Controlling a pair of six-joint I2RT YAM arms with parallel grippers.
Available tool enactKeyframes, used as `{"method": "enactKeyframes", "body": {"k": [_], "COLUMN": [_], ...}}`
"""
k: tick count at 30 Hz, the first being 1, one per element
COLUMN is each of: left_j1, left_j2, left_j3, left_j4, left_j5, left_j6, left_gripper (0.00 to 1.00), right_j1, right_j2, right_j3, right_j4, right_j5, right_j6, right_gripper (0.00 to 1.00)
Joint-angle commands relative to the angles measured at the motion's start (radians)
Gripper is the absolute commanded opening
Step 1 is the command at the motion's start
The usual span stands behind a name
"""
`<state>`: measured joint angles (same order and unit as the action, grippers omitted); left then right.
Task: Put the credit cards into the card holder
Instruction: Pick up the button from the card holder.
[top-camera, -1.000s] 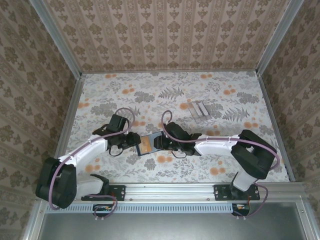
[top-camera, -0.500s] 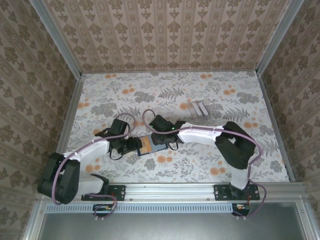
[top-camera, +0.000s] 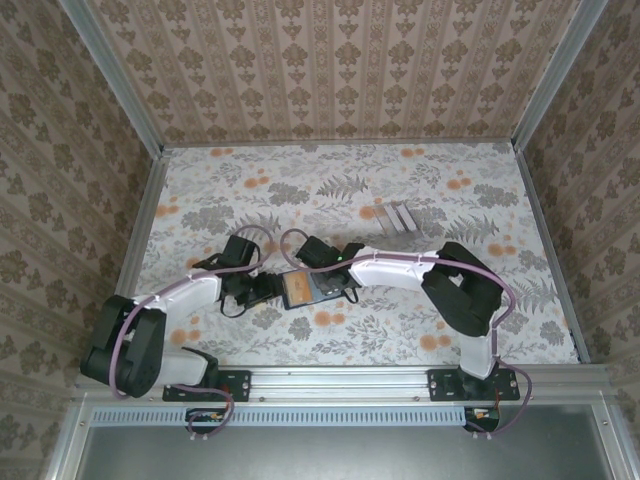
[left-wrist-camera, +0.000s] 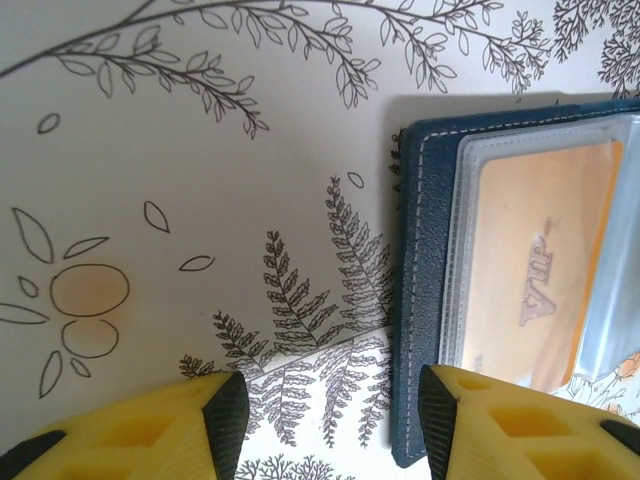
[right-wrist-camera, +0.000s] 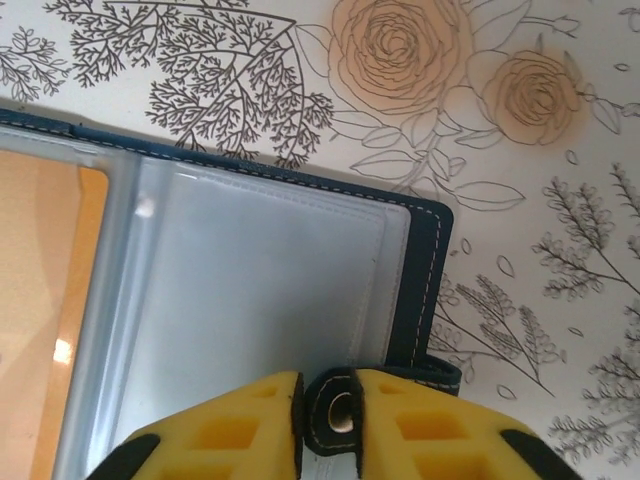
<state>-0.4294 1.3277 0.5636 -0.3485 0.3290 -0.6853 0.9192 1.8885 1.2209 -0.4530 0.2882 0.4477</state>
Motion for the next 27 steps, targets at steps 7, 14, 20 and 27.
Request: {"method": "enactKeyframes", "body": {"k": [7, 14, 20, 27], "left_j1": [-0.003, -0.002, -0.003, -0.004], "left_j2": [0.031, 0.06, 0.076, 0.024], "left_j3": [0.004, 0.014, 0.029, 0.016], "left_j4": [0.055, 0.08, 0.114, 0.196], "left_j5": [0.036, 0.061, 0.107, 0.175], "left_j6": [0.01, 0.01, 0.008, -0.046], "left_gripper": [0.44, 0.4, 0.48, 0.46], "right_j1": [-0.043, -0.123, -0.228, -0.229], "right_j2": [-0.156, -0.241, -0.239, -0.149], "right_j3": [-0.134, -0.276, -0.404, -0.411], "right_j4": [0.109, 0.299, 0.569, 0.734], "right_j5": [-0.117, -0.291, -0.562, -0.679], "right_j6": [0.019, 0.068, 0.2, 0.296], "right_gripper": [0.03, 0.0, 0.0, 0.0]}}
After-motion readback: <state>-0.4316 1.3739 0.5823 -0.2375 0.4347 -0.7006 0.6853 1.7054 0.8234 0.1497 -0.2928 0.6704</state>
